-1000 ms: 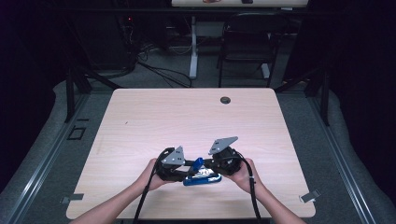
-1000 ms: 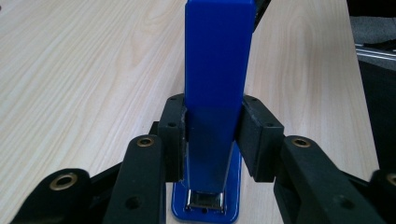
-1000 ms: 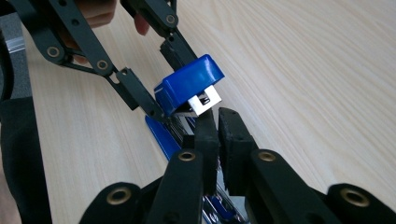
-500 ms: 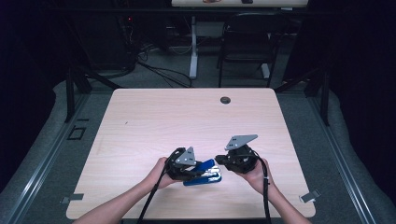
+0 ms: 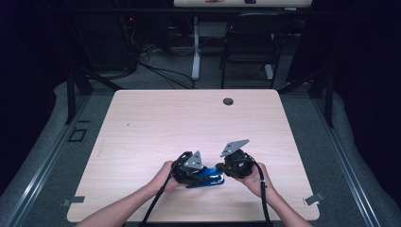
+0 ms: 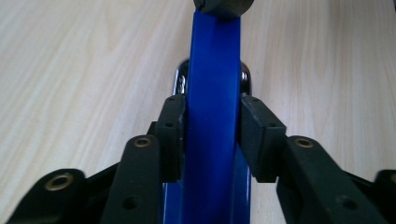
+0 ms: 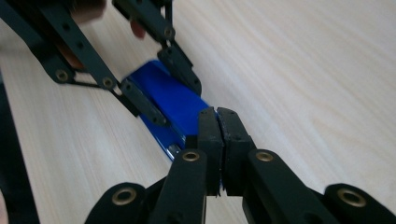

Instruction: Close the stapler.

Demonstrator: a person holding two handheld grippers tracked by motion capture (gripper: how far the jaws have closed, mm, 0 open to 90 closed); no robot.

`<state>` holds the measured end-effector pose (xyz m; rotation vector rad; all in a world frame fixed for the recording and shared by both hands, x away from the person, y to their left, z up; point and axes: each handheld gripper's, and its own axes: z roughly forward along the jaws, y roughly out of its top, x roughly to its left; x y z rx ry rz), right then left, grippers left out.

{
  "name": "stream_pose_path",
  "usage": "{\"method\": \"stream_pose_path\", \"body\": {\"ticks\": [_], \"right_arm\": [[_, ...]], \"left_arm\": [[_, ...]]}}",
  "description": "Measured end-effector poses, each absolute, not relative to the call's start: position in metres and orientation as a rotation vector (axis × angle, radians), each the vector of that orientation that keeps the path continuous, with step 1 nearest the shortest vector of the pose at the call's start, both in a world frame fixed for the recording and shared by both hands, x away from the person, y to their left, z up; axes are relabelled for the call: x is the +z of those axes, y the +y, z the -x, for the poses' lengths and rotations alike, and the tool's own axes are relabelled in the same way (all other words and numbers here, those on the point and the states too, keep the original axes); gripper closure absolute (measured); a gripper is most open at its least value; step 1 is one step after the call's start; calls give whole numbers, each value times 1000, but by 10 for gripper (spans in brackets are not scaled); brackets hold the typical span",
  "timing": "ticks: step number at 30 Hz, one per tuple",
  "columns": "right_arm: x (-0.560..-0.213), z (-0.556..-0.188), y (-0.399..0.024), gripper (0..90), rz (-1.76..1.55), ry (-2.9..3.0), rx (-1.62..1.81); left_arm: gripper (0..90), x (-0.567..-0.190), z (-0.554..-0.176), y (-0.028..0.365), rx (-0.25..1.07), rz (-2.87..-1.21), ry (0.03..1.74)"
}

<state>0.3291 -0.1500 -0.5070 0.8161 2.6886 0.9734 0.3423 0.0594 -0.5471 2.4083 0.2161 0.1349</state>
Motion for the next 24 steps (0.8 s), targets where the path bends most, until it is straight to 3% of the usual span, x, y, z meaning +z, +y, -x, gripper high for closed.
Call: {"method": "stream_pose_path", "body": {"ticks": [14,24], "right_arm": [[-518,-333,-148,896,-854,2729,949],[-518,-334,-148,900,-862,2731,951]], "left_arm": [[265,-537,-354,90,135,-2362,350],[164,-524,-363,116,199,-2296,479]]}}
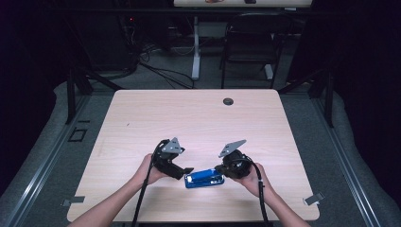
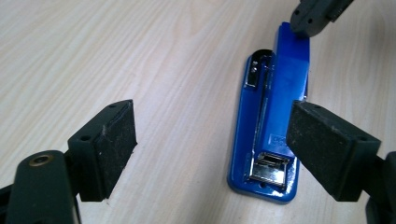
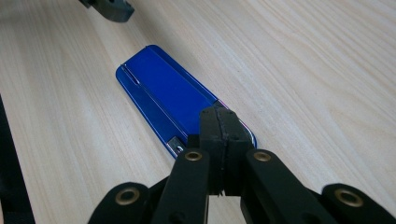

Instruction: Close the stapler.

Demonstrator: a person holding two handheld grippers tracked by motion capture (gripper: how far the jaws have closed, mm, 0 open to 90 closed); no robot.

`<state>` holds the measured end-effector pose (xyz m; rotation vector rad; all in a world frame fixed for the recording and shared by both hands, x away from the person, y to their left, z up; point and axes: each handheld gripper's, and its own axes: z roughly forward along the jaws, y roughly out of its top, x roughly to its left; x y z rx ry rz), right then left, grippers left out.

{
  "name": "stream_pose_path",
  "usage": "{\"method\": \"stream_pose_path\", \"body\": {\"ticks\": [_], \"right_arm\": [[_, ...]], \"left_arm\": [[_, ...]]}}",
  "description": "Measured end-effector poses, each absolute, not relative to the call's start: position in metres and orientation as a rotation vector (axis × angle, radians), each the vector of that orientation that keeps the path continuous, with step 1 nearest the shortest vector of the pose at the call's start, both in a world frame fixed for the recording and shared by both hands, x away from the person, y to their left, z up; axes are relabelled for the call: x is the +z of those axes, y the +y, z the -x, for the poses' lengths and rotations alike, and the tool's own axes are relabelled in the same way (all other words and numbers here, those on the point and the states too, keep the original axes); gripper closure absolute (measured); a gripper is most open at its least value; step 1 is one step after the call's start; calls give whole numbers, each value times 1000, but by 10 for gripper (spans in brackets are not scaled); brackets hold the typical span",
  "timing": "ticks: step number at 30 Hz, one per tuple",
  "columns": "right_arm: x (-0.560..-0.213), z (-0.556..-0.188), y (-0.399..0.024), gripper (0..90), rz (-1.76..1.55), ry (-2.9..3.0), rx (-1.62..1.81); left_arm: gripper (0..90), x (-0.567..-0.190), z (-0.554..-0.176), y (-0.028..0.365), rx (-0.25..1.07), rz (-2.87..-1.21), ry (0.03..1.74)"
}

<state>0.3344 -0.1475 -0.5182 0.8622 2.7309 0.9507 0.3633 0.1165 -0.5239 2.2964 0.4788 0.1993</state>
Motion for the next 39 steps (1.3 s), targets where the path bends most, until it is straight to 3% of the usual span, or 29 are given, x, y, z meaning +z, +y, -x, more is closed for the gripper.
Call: {"method": "stream_pose_path", "body": {"ticks": [16,21,29,34,39], "right_arm": [[-521,-337,-149,900,-887,2722,950],[-519,-337,-150,846,-912,2683,996],[-508,-335,-157,718,-924,2612,1014],[-500,-335,-165,526,-957,2577,1007],[-486,-334,-177,392,-996,2523,1006]], "left_arm": [[151,-521,-368,122,222,-2281,523],[150,-522,-369,126,217,-2282,533],[148,-521,-370,129,224,-2268,553],[144,-518,-370,134,229,-2256,578],[139,-512,-370,148,270,-2233,648]]}}
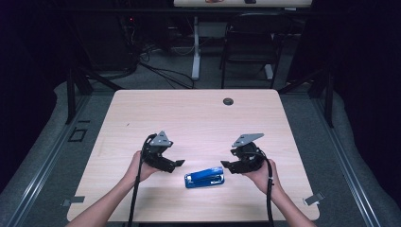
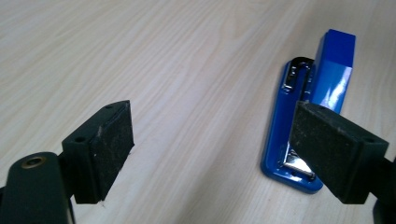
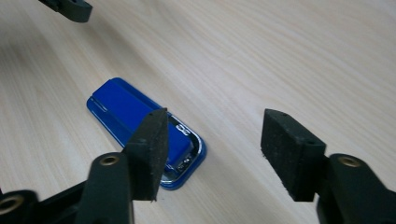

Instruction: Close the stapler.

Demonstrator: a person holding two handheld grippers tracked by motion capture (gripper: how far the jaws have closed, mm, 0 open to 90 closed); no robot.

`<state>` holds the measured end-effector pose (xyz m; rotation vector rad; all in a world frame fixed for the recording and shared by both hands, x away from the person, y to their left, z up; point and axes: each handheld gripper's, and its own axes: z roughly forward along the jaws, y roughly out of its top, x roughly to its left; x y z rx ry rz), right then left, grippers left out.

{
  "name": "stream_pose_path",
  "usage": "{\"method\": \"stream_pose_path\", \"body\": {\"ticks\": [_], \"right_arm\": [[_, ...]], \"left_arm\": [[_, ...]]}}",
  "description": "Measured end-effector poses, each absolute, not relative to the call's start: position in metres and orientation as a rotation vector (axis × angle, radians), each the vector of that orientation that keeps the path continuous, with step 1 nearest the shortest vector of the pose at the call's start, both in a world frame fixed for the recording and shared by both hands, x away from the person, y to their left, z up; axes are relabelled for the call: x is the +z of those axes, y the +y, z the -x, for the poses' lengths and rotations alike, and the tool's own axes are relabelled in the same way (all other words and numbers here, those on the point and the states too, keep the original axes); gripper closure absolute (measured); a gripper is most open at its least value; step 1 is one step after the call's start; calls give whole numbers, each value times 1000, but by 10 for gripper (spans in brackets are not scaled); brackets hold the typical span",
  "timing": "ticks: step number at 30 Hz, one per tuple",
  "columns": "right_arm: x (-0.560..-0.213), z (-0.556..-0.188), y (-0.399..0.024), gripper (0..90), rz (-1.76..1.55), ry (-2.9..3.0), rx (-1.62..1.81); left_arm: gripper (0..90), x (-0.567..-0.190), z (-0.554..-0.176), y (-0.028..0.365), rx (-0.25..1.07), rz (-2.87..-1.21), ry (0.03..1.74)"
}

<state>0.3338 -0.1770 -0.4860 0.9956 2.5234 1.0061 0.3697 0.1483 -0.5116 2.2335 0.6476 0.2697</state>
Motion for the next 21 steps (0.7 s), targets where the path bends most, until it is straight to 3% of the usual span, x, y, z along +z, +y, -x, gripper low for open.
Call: {"method": "stream_pose_path", "body": {"ticks": [11,21], "right_arm": [[-466,-326,-215,217,-1088,2400,1039],[-467,-317,-254,152,-1196,2327,1009]], "left_arm": [[102,-500,-363,181,352,-2164,764],[75,-503,-360,217,390,-2139,884]]}}
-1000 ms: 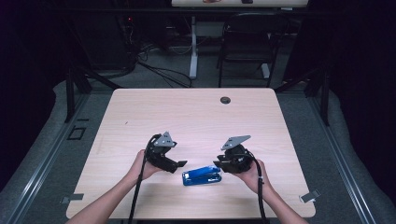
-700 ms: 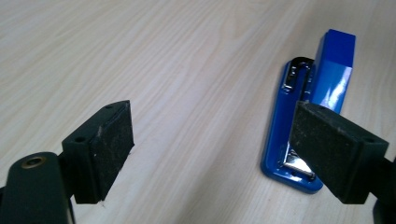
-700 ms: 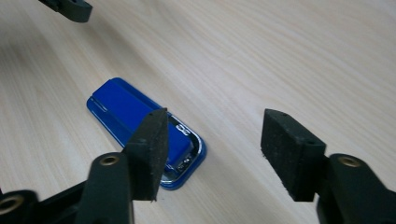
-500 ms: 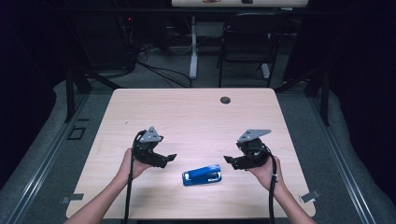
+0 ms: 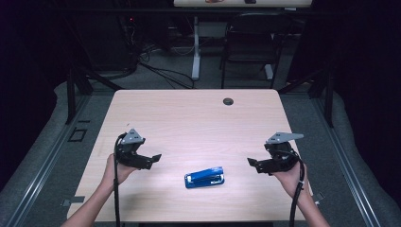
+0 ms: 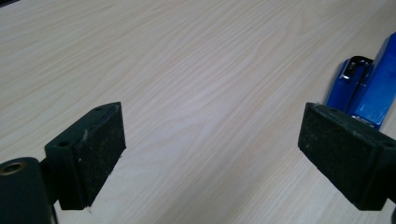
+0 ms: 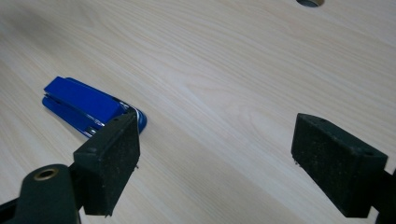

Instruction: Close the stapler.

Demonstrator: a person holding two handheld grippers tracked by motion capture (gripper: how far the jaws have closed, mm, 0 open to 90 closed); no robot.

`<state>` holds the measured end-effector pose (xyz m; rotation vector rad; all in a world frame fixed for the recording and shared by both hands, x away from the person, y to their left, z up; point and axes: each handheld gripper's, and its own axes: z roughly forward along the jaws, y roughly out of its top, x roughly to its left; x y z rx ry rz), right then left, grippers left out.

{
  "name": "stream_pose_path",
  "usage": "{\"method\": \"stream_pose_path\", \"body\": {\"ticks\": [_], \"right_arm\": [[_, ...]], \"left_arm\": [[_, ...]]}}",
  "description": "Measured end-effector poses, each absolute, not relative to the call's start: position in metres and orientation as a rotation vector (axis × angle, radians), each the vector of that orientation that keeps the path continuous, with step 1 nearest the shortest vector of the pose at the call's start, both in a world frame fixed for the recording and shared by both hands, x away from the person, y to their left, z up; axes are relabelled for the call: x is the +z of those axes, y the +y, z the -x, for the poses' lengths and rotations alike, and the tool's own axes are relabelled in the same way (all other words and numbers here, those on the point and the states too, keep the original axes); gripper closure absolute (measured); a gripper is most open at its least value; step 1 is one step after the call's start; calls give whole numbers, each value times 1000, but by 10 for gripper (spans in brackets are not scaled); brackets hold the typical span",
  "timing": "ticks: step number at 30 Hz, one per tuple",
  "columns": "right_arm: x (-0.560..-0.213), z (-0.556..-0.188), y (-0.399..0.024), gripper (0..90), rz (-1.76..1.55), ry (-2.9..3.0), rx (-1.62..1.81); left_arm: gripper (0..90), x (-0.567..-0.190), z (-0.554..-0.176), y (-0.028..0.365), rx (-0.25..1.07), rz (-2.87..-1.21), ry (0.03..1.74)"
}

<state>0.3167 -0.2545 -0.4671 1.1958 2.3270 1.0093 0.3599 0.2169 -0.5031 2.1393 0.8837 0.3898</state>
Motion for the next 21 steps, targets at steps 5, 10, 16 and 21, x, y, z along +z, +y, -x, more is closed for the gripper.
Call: {"method": "stream_pose_path", "body": {"ticks": [5,10,16,21], "right_arm": [[-473,-311,-273,149,-1258,2305,975],[-483,-304,-286,145,-1304,2324,936],[-497,-302,-293,142,-1346,2372,856],[-507,-306,-285,138,-1296,2423,694]], "left_arm": [[61,-511,-361,234,393,-2144,966],[41,-519,-362,248,366,-2146,1044],[33,-528,-372,246,361,-2174,1085],[22,-537,-378,241,341,-2229,1086]]}}
